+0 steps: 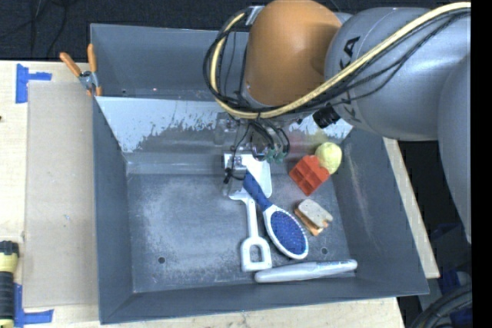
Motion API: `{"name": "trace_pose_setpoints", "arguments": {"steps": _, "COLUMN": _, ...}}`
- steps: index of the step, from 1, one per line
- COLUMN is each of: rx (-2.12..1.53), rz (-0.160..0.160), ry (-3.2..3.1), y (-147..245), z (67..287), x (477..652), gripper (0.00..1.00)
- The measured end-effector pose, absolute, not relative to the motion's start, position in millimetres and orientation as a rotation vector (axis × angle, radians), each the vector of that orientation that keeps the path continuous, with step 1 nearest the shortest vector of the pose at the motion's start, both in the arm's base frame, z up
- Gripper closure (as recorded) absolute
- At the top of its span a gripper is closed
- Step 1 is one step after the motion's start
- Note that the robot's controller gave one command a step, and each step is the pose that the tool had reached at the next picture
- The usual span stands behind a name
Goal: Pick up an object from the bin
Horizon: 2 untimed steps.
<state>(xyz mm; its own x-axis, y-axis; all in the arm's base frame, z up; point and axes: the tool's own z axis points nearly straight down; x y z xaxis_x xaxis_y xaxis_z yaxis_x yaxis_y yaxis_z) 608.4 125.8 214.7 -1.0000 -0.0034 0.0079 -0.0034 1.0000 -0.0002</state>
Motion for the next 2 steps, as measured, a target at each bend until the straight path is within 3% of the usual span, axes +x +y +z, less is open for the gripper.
{"name": "trace_pose_setpoints", "arguments": {"steps": 1, "rx": 0.000, "rz": -0.001, "ry": -3.141, "y": 124.9, "z": 219.8, "x": 609.5, "gripper": 0.00}}
{"name": "trace_pose_setpoints", "arguments": {"steps": 2, "rx": -0.078, "rz": -0.001, "ry": -3.139, "y": 68.6, "z": 136.3, "x": 616.2, "gripper": 0.00}}
